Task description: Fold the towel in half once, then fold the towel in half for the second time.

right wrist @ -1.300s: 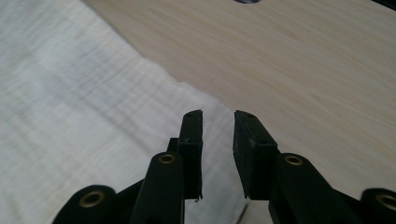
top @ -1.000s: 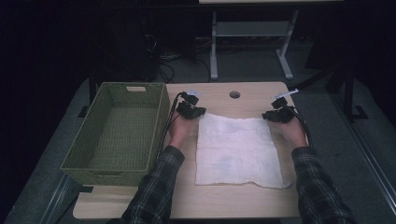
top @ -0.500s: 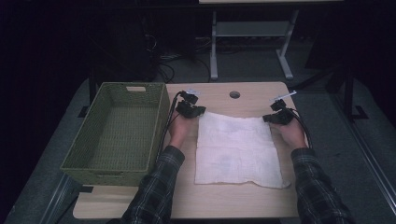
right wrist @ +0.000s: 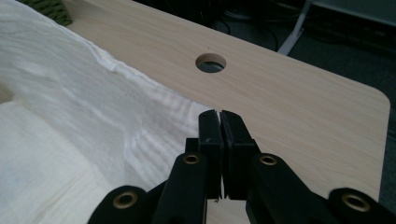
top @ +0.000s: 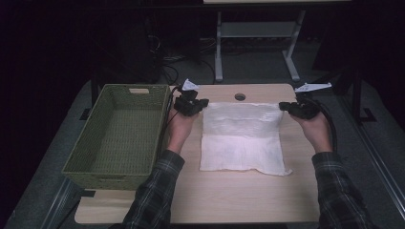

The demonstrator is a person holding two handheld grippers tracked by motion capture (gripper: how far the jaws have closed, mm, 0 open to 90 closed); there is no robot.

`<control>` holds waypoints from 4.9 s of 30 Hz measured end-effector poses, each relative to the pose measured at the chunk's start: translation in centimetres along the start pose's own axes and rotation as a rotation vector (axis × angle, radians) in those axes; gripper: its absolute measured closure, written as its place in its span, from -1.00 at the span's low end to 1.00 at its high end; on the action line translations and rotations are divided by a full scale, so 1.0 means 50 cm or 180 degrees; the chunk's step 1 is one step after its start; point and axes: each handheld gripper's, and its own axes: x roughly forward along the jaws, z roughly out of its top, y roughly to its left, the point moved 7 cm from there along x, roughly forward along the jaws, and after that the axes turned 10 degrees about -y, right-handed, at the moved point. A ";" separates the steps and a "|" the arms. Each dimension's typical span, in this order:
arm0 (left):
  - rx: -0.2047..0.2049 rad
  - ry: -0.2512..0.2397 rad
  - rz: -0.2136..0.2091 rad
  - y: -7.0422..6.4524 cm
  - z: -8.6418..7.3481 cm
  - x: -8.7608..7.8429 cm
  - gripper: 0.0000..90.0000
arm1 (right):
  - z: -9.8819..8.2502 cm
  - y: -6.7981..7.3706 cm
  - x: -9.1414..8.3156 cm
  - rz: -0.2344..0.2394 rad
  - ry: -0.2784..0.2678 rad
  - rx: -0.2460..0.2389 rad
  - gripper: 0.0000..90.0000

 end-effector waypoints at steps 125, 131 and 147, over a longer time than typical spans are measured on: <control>0.0500 0.0915 -0.0985 -0.195 -0.206 0.184 0.06 | -0.234 0.346 0.027 0.0859 0.0680 -0.0245 1.00; 0.0544 0.0993 -0.1075 -0.204 -0.207 0.176 0.64 | -0.234 0.346 0.027 0.0842 0.0691 -0.0268 1.00; 0.0621 0.0588 -0.1381 -0.233 -0.141 0.099 0.90 | -0.232 0.345 0.028 0.0815 0.0745 -0.0136 1.00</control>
